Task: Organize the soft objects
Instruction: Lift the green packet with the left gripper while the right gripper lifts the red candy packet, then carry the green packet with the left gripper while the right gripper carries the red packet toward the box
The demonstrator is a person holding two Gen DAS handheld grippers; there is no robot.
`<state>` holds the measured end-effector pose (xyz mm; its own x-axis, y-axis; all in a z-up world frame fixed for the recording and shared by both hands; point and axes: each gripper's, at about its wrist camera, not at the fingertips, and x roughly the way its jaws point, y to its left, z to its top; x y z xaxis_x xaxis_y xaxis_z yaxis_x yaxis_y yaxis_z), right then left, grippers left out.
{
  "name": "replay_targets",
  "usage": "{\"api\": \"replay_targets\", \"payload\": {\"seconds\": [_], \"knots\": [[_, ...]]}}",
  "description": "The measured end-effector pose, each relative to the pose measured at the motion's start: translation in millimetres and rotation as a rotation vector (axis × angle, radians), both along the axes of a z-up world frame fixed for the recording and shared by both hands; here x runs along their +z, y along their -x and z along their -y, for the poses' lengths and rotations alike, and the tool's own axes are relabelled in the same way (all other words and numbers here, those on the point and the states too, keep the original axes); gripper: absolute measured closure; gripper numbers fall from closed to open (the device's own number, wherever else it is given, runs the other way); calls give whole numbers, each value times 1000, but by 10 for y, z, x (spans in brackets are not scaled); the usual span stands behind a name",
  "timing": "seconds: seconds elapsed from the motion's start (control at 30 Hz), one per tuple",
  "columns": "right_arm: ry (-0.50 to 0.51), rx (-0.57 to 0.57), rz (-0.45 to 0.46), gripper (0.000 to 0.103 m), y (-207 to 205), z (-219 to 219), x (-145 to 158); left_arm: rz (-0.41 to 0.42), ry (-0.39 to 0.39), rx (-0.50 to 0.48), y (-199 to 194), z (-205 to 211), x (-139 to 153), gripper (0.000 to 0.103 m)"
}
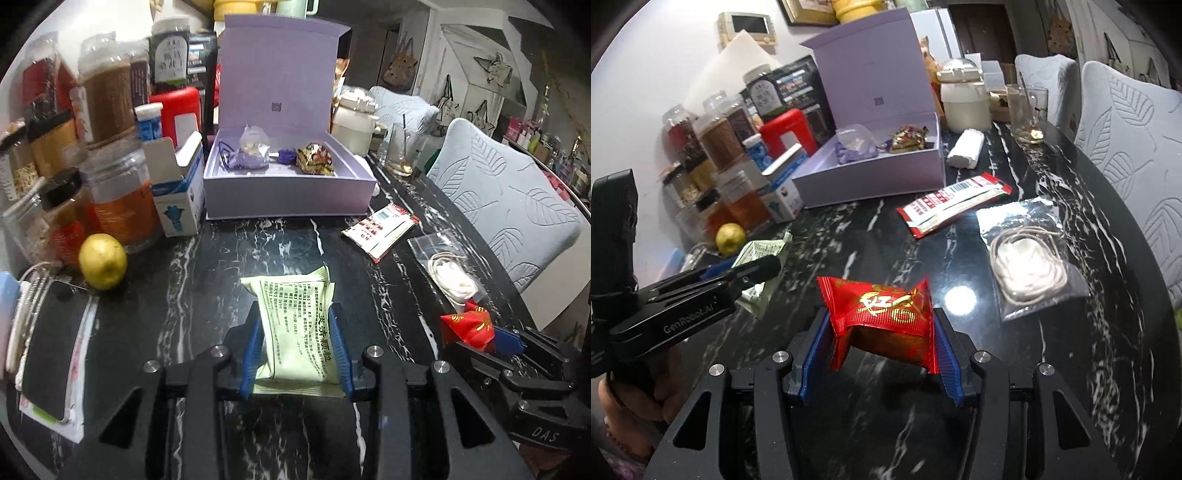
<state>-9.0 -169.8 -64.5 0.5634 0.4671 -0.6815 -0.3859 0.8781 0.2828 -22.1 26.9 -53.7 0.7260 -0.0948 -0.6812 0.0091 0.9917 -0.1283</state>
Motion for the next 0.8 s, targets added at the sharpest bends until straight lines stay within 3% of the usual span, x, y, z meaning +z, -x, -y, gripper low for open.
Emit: {"api": "replay_targets", "payload": {"seconds": [0.37, 0.8], "knots": [[-47, 42, 80, 51, 404, -46, 316, 102, -7, -33, 324, 19, 405, 69], [-76, 62, 216, 51, 408, -82, 852, 229, 11, -80, 308, 0, 929, 69]]}}
